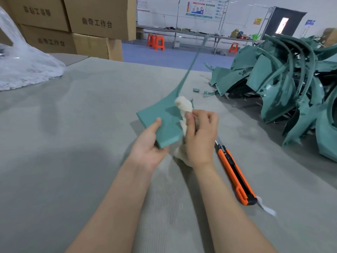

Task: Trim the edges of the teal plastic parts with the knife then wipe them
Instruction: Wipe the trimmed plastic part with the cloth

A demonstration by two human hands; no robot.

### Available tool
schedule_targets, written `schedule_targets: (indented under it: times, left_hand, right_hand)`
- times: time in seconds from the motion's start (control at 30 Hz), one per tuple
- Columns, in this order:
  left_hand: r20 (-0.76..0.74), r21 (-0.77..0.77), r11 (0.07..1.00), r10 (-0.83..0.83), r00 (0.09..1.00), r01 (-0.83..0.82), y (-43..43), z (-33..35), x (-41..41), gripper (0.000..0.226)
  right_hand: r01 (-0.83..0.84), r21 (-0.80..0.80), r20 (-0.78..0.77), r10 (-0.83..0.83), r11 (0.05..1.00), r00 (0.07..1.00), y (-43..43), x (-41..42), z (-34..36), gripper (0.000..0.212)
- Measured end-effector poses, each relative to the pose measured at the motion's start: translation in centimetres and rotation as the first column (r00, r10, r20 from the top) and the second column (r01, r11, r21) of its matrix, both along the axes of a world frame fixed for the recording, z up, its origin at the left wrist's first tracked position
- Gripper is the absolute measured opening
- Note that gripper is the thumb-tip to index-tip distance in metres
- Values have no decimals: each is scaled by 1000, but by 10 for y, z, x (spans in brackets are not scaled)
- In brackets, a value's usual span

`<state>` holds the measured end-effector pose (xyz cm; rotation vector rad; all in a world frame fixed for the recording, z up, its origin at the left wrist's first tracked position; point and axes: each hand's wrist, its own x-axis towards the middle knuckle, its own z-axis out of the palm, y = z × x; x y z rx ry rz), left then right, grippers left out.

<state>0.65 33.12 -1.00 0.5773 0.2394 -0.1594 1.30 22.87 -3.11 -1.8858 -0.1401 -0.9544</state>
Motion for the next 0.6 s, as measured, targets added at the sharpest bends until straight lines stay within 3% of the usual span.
schedule_targets:
  times: [0.1, 0.23, 0.33, 0.4, 0.47, 0.53, 0.6]
  left_hand:
    - [31, 288, 957, 23, 999, -31, -7, -4, -1, 13]
    - [141, 561, 811, 106, 984, -167, 5, -7, 2, 9]
    - [196, 695, 691, 84, 977, -199, 8, -7, 4, 9]
    - [232, 715, 671, 39, 972, -198, 3, -6, 1, 11]
    - [314, 672, 712, -27, 949, -202, 1, -3, -3, 13]
    - [379, 636, 744, -67, 923, -207, 3, 0, -5, 16]
    - [387, 665, 714, -77, 919, -219, 6, 1, -7, 16]
  right_hand:
    - [99, 79, -84, -93, 992, 992, -21, 8, -4, 18]
    - [358, 338, -278, -271, 870, 922, -51, 17, 3, 29]
    - [231, 323, -160, -188, 918, 969, -45, 7, 15, 30]
    - [4, 191, -41, 4, 982, 999, -23, -2, 21, 37]
    - [-206, -84, -81, 200, 975, 977, 0, -6, 19, 49]
    - [-241, -315, -159, 199, 918, 967, 9, -2, 12, 51]
    - [-138, -393, -203, 61, 909, 977, 3, 7, 4, 47]
